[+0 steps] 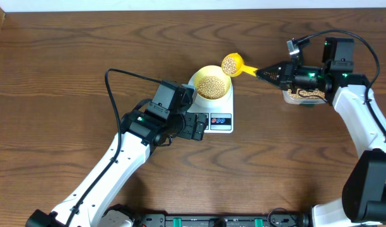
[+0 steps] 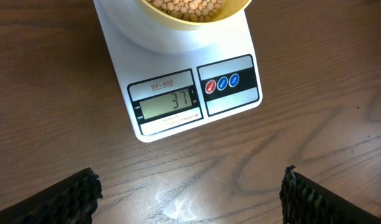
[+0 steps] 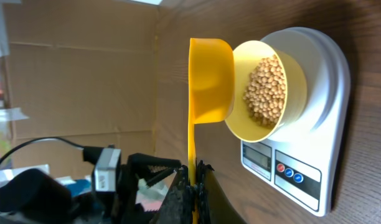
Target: Scoop item into bowl and weigh 50g on scale
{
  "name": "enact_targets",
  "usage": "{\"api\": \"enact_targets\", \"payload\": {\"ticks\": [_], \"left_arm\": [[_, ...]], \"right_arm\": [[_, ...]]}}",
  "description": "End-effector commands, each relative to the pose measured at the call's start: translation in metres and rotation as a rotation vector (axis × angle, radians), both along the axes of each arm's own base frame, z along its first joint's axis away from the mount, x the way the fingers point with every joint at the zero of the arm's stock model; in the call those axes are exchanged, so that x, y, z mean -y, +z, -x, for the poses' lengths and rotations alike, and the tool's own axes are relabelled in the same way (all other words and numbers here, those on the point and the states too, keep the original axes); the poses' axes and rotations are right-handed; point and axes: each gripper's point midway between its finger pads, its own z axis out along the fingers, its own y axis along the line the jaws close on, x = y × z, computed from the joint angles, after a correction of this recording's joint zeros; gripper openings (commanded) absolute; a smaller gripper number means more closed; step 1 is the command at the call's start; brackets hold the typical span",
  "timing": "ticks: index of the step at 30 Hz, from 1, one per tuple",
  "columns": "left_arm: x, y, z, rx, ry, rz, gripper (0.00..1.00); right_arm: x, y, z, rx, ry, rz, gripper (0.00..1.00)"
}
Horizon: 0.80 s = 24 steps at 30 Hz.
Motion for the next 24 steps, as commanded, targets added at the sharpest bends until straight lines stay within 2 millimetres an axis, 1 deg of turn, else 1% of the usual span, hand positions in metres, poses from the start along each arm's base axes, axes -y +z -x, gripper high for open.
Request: {"api": "enact_targets", "payload": {"ticks": [1, 6, 10, 14, 17, 24], "left_arm": [[0.000, 0.001, 0.003, 0.002, -0.009, 0.009, 0.94], [0.000, 0.001, 0.003, 0.001, -0.009, 0.009, 0.94], [0.000, 0.001, 0.003, 0.001, -0.009, 0.009, 0.94], [0.000, 0.001, 0.003, 0.002, -0.009, 0.009, 0.94], [0.000, 0.001, 0.003, 0.002, -0.009, 0.009, 0.94], [0.000, 0.001, 0.003, 0.002, -0.009, 0.009, 0.94]], "right_arm": [[-0.005, -0.009, -0.001, -0.004, -0.009, 0.045, 0.01], [-0.019, -0.009, 0.001, 0.092, 0.051, 0.083, 0.01], [-0.031, -0.010, 0.003, 0.128, 0.085, 0.100, 0.01], [-0.036, -0.013, 0.000, 0.147, 0.079, 0.138, 0.01], [-0.041, -0.013, 0.002, 0.175, 0.099, 0.146, 0.01], [-0.040, -0.019, -0.004, 0.208, 0.084, 0.205, 0.01]]}}
